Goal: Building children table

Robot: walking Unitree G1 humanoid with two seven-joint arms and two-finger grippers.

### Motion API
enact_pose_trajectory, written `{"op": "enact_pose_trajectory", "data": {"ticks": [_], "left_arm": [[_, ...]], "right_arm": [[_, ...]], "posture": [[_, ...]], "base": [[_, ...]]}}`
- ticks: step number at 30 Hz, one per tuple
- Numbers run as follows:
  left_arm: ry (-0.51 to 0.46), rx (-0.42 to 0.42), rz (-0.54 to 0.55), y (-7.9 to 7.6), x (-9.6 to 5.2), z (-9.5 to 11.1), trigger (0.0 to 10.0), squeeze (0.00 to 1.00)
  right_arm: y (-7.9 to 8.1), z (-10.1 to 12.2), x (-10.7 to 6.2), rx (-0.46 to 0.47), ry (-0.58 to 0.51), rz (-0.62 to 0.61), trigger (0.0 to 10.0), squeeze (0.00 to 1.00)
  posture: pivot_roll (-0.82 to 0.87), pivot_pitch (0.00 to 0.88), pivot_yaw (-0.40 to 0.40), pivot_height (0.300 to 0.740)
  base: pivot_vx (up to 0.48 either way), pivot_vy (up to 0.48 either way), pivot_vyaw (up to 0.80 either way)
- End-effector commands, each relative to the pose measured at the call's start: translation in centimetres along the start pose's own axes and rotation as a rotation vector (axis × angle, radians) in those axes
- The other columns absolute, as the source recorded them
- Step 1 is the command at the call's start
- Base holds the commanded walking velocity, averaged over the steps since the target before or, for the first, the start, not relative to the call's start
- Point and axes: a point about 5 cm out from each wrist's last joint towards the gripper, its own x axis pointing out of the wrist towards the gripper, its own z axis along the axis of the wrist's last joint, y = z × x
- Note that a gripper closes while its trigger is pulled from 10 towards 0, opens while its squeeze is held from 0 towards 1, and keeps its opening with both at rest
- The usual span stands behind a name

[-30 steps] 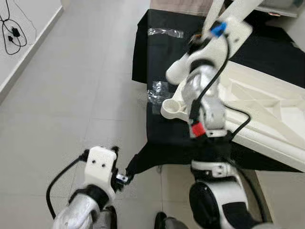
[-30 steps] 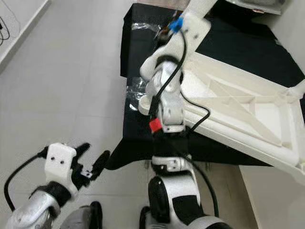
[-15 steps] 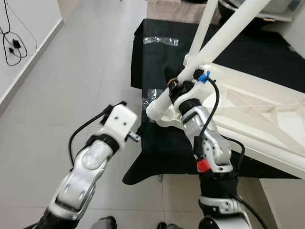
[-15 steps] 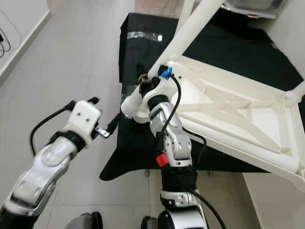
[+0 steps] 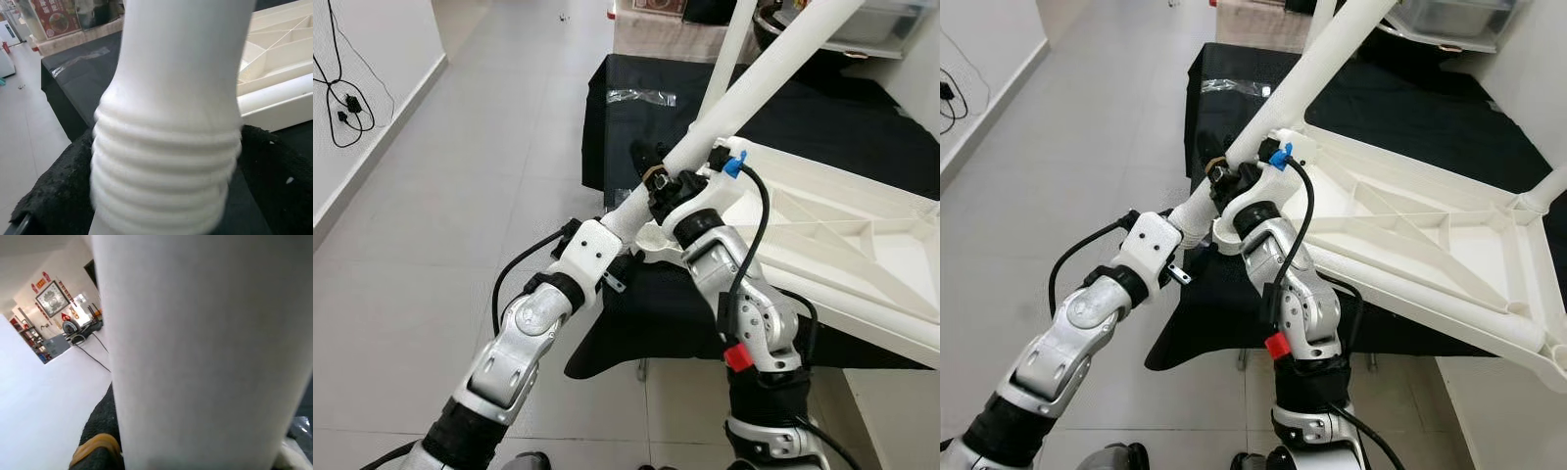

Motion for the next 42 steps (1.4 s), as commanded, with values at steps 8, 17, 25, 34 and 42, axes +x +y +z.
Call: {"op": "enact_pose_trajectory", "data": {"ticks": [8, 17, 25, 34, 42], "left_arm": [[-0.023, -0.014, -0.047, -0.8, 0.6, -0.2, 10.0, 0.00], [-0.033, -0.030, -0.051, -1.1, 0.9, -0.2, 0.0, 0.00], [-0.034, -0.014, -0.054, -1.1, 1.0, -0.3, 0.0, 0.00], [-0.024, -0.003, -0.051, -0.9, 0.5, -0.7, 10.0, 0.00], [-0.017, -0.033, -0.115, 0.1, -1.2, -0.8, 10.0, 0.00]], "right_arm": [[1.2, -1.4, -0.9, 0.075, 0.050, 0.045, 10.0, 0.00], [1.2, -1.6, -0.8, 0.070, 0.060, 0.037, 10.0, 0.00], [1.1, -1.6, -0.7, 0.053, 0.066, 0.034, 10.0, 0.00], [0.5, -1.3, -0.7, -0.024, 0.050, 0.032, 10.0, 0.00], [-0.1, -0.6, -0.5, -0.079, 0.041, 0.128, 10.0, 1.00]], "posture": [[0.07, 0.111, -0.100, 0.740], [0.06, 0.120, -0.103, 0.740], [0.06, 0.122, -0.103, 0.740], [0.06, 0.115, -0.105, 0.740], [0.07, 0.119, -0.104, 0.740]], "base": [[0.000, 0.000, 0.00], [0.000, 0.000, 0.00], [0.000, 0.000, 0.00], [0.000, 0.000, 0.00], [0.000, 0.000, 0.00]]}}
